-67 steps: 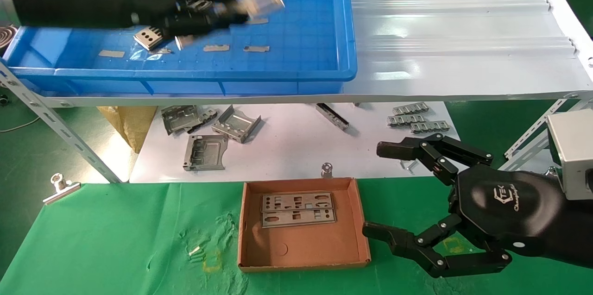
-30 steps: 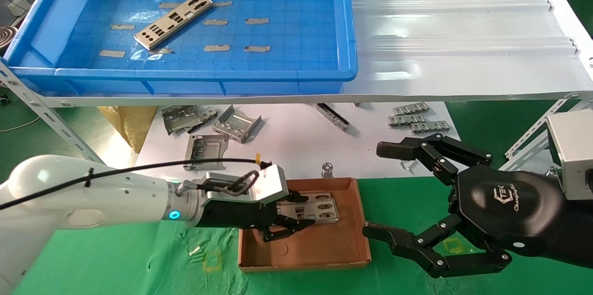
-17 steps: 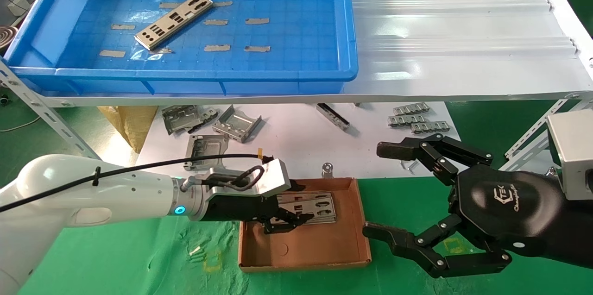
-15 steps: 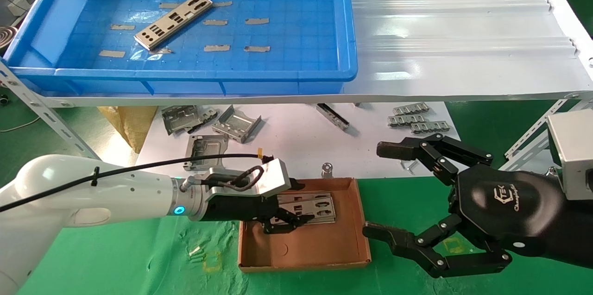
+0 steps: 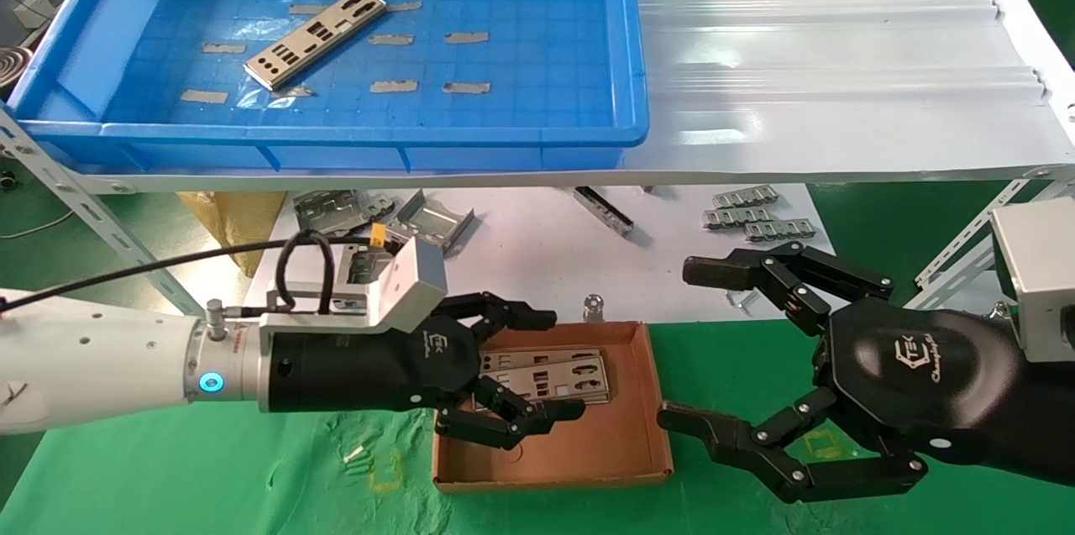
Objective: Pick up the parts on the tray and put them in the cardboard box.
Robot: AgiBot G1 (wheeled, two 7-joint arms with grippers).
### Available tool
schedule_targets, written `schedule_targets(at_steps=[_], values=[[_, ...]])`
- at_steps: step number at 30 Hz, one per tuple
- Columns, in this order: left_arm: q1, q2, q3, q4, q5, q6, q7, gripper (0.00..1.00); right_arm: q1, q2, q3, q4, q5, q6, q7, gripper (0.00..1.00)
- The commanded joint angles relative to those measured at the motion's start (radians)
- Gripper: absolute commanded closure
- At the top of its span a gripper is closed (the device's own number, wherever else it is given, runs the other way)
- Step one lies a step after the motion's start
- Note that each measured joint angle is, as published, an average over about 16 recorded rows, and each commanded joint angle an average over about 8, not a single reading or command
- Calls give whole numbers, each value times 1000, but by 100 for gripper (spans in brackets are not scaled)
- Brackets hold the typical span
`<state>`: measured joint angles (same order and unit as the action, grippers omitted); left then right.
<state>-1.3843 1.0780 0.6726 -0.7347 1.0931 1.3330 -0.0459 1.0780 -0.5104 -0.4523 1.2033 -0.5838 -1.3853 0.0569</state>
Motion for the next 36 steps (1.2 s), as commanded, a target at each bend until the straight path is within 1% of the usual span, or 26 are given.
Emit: schedule_targets(at_steps=[1, 9, 36], values=[[8, -16, -16, 4, -43, 39, -10, 0, 0, 0, 0, 0, 0, 0, 0, 0], [14, -23, -22, -5, -44, 35, -11, 0, 0, 0, 0, 0, 0, 0, 0, 0], [147, -221, -188, -248, -188, 93, -69, 0, 0, 0, 0, 0, 0, 0, 0, 0]])
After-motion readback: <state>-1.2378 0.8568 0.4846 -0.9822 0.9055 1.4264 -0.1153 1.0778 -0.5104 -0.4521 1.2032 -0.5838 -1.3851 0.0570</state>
